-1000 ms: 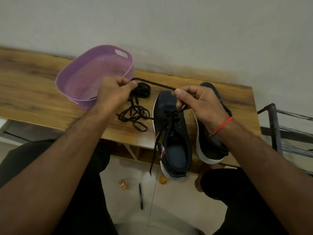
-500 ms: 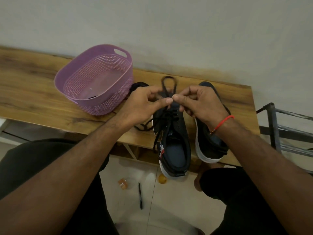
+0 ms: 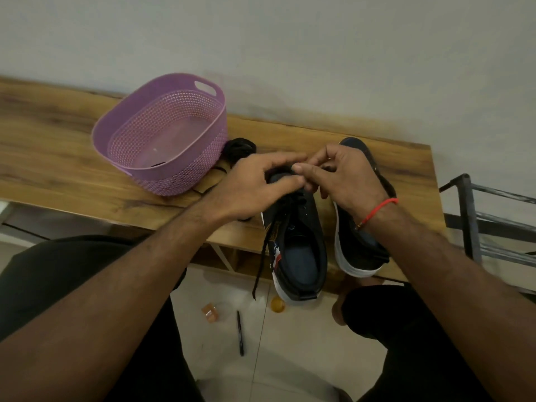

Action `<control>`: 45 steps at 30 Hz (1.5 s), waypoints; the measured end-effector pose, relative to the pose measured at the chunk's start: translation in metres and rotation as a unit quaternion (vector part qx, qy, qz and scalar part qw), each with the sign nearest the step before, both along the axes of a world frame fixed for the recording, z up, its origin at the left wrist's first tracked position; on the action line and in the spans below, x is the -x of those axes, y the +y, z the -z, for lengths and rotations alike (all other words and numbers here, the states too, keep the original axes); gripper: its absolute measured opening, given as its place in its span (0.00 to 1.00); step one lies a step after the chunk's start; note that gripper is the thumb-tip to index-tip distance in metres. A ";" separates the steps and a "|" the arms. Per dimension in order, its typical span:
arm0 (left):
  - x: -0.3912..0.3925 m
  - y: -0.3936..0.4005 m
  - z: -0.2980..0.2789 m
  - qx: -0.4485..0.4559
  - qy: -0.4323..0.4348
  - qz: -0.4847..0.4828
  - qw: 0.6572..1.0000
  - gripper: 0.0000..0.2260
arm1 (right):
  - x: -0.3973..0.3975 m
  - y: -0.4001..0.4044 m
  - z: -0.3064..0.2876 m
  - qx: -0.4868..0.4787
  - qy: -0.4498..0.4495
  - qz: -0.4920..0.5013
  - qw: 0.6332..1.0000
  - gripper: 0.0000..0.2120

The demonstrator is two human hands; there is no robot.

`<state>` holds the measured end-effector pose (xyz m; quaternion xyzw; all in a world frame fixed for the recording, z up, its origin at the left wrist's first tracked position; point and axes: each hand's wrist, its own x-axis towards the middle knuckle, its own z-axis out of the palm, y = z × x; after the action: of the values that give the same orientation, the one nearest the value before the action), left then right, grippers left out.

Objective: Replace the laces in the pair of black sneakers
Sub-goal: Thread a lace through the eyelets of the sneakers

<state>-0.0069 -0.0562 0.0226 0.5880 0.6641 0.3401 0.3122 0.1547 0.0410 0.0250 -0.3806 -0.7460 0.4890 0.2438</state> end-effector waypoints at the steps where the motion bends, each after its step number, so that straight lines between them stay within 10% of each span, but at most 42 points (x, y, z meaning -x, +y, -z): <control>1: -0.005 -0.001 0.002 -0.026 0.008 -0.016 0.999 0.19 | 0.000 -0.001 0.001 0.005 0.004 0.004 1.000 0.08; 4: -0.008 -0.002 0.008 -0.038 -0.001 -0.013 0.999 0.13 | 0.000 -0.001 0.003 0.028 0.027 0.020 0.999 0.09; 14: 0.012 -0.002 -0.009 0.099 0.007 -0.037 0.994 0.39 | -0.003 0.012 0.009 0.049 0.006 0.038 0.998 0.12; 27: -0.009 -0.001 0.012 -0.112 0.001 -0.118 0.987 0.10 | -0.004 -0.002 0.000 -0.026 -0.049 0.013 0.998 0.10; 33: 0.001 -0.001 0.013 -0.109 0.072 -0.146 0.981 0.05 | -0.011 -0.010 -0.003 -0.129 -0.339 -0.112 0.925 0.18; 45: -0.011 -0.001 0.014 0.024 0.162 -0.075 0.984 0.05 | -0.017 -0.016 -0.011 -0.075 -0.378 -0.129 0.914 0.18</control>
<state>0.0046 -0.0576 0.0088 0.5767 0.7558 0.2468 0.1879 0.1715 0.0250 0.0357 -0.4177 -0.8597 0.2787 -0.0936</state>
